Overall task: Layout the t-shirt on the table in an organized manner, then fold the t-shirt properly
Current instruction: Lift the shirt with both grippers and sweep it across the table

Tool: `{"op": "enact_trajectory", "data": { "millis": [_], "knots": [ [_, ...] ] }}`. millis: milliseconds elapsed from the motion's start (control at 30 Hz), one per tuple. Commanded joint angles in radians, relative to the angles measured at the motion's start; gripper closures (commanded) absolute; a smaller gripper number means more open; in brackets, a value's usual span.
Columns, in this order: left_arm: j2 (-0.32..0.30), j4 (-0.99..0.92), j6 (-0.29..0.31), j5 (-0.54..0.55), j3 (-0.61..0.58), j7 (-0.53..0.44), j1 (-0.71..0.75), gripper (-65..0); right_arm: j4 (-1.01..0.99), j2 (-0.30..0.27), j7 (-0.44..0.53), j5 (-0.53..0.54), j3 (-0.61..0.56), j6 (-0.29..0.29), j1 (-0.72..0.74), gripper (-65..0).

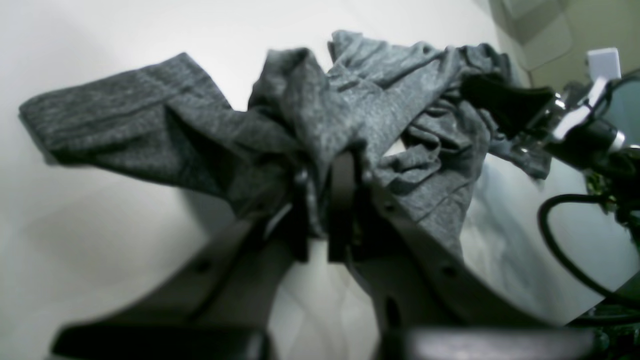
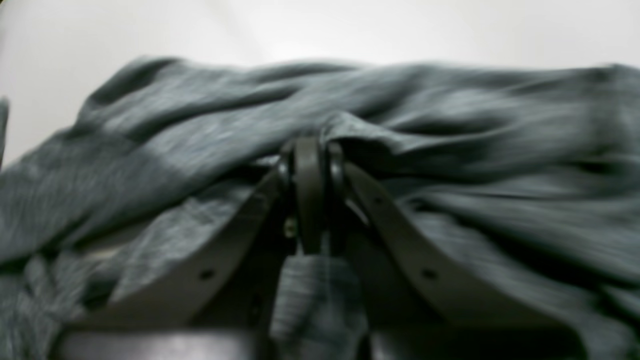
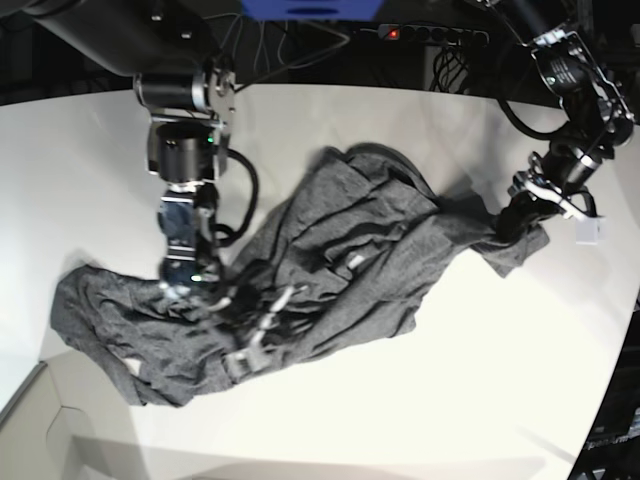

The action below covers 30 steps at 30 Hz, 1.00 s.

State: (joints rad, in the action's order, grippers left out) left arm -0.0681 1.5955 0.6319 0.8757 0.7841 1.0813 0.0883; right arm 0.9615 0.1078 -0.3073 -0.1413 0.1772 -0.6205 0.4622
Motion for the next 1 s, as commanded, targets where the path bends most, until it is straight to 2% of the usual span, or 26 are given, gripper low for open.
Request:
{"op": "enact_trajectory", "data": {
  "millis": [0, 167, 267, 433, 533, 767, 967],
  "knots": [
    [-0.008, 0.027, 0.006, 0.027, 0.002, -0.019, -0.015, -0.1, 0.055, -0.009, 0.030, 0.044, 0.017, 0.000, 0.019, 0.0],
    [-0.002, 0.029, 0.006, 0.030, 0.001, -0.017, -0.035, -0.1, 0.324, -0.067, -0.051, 0.134, 0.058, 0.000, -0.061, 0.0],
    [-0.002, 0.029, 0.006, 0.072, -0.036, -0.017, -0.051, -0.1, 0.511, -0.118, -0.103, 0.200, 0.087, 0.000, -0.138, 0.0],
    [0.003, 0.030, 0.006, 0.167, -0.113, -0.017, -0.052, -0.1, 0.768, -0.155, -0.188, 0.300, 0.232, 0.000, -0.260, 0.0],
    [0.032, 0.032, 0.006, 0.182, -0.147, -0.014, -0.051, -0.1, 0.871, -0.171, -0.200, 0.368, 0.351, 0.000, -0.325, 0.0],
    [0.077, 0.124, 0.006, 0.182, -0.272, 0.092, -0.045, -0.1, 0.960, -0.228, -0.200, 0.529, 0.621, 0.000, -0.472, 0.0],
    [0.083, 0.277, 0.006, 0.182, -0.380, 0.119, 0.043, -0.1, 0.903, -0.283, -0.200, 0.553, 0.741, 0.000, -0.501, 0.0]
  ]
}}
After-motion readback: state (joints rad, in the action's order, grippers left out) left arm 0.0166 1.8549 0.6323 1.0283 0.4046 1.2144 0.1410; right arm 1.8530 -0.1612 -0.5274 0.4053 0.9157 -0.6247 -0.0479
